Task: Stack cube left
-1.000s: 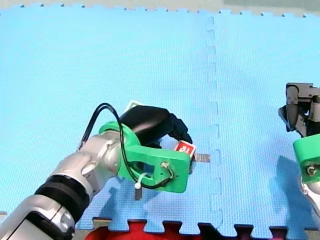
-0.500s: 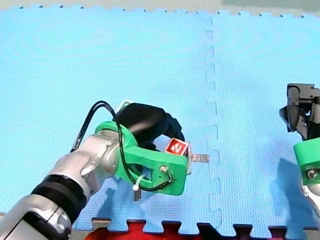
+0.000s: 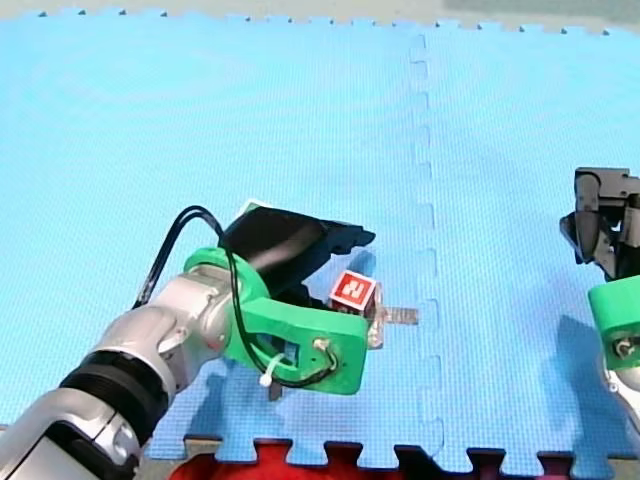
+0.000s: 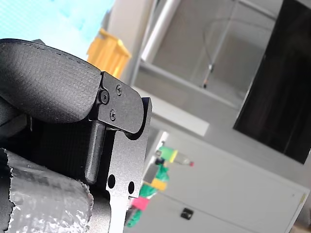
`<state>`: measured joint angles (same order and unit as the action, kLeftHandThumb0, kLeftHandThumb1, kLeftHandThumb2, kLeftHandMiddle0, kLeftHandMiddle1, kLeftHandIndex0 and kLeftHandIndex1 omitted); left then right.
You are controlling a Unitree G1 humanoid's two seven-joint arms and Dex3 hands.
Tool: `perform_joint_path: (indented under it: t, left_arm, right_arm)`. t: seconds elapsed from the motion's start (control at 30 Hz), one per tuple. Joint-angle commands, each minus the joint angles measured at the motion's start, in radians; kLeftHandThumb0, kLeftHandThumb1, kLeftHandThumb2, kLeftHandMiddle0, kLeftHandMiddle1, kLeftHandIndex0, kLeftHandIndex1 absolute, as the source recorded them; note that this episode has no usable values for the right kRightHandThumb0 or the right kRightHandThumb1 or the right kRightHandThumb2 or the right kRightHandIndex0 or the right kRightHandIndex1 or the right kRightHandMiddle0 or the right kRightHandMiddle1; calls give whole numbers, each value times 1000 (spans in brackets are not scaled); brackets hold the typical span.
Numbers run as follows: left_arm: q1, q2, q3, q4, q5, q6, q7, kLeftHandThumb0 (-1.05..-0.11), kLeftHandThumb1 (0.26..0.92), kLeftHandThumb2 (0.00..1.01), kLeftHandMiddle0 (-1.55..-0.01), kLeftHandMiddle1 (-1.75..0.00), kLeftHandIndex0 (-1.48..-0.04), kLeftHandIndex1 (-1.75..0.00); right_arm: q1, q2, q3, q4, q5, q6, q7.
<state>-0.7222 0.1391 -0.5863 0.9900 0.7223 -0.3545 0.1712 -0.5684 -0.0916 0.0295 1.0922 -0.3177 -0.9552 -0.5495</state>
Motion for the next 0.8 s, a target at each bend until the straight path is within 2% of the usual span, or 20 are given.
perform_joint_path:
  t: [0.0,0.53,0.63,0.77]
  left_arm:
    - [2,4,10,9,-15,-15,5,-1048,853,11,-795,-1709,-312,0]
    - [-1,8,29,60,-44,-95,25,-1048,888,15,-781,-1746,-290,-1]
    - [5,24,42,52,-64,-116,-3,-1048,890,14,-784,-1746,-292,-2]
    - [31,89,75,5,-107,-178,-61,-1048,908,19,-788,-1746,-292,-2]
  right_arm:
    - [-5,-1,0,3,1,-3,-4]
    - [-9,12,0,5,8,13,4]
    - [-10,14,1,7,7,16,2]
    - [-5,15,0,9,8,13,1]
